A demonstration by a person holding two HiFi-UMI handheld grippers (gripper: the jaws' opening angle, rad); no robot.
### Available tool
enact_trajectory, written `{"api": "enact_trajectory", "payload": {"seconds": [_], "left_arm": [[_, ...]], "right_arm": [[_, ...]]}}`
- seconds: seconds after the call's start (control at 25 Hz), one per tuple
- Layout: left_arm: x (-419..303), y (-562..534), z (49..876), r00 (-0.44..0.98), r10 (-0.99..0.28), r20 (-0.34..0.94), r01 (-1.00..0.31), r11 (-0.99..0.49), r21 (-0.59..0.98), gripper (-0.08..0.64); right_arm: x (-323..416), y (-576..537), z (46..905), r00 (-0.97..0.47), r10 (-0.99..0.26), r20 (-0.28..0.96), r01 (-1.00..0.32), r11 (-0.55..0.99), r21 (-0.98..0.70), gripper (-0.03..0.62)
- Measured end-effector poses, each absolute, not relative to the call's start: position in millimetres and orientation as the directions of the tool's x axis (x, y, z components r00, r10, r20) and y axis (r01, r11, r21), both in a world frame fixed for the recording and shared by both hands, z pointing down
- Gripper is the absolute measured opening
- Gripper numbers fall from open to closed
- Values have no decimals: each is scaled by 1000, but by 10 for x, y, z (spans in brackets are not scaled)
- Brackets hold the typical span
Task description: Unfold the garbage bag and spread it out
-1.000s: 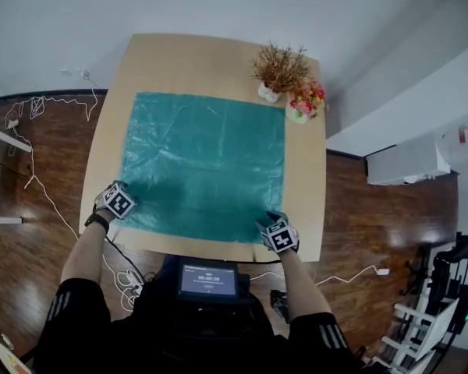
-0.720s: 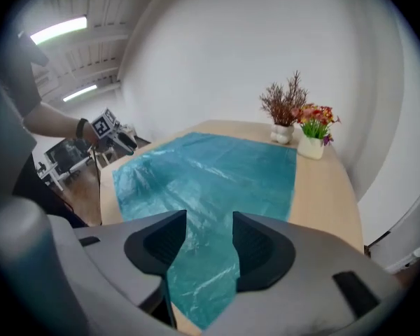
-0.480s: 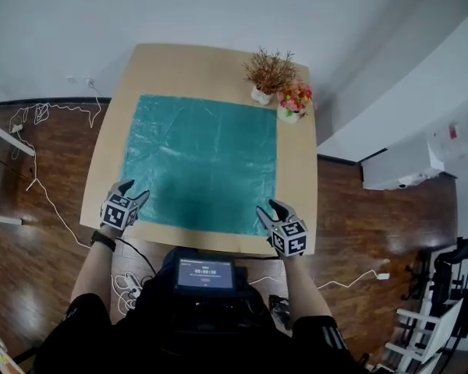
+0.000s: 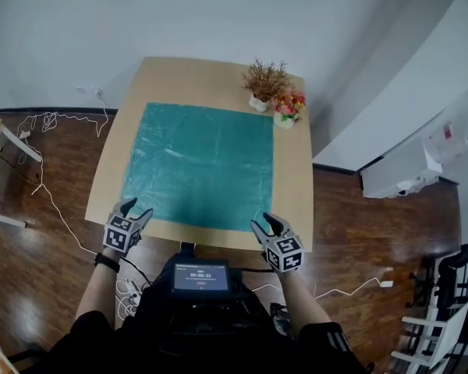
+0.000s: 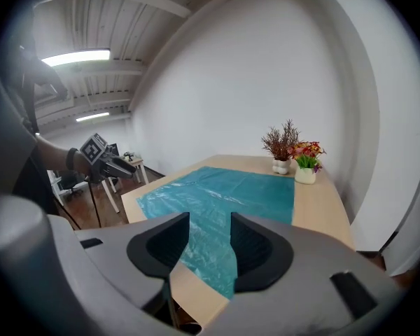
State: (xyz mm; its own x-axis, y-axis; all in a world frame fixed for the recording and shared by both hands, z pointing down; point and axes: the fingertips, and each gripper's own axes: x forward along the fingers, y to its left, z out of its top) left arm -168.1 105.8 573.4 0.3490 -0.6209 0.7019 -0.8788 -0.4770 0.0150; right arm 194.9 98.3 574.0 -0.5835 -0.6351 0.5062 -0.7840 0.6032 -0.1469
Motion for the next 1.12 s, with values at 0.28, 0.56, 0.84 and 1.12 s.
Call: {"api": "enact_trajectory", "payload": {"seconds": [0.28, 0.56, 0.84, 1.12], "left_arm": [[-1663, 1332, 5770, 385, -586, 713, -862, -504, 51, 261], [-1713, 1287, 5673, 429, -573, 698, -813, -581, 22, 259], [-1961, 1262, 5767, 446, -561, 697, -814, -579, 54, 259], [-2028, 1153, 5784, 454, -555, 697, -803, -595, 49, 259]], "right_arm": [[1792, 1227, 5716, -578, -639, 507, -793, 587, -165, 204], [1552, 1284, 5642, -554, -658, 511, -812, 561, -159, 198], [1413, 1188, 5427, -524, -703, 480, -832, 543, -114, 198], [1415, 1171, 5395, -497, -723, 481, -849, 519, -96, 195]]}}
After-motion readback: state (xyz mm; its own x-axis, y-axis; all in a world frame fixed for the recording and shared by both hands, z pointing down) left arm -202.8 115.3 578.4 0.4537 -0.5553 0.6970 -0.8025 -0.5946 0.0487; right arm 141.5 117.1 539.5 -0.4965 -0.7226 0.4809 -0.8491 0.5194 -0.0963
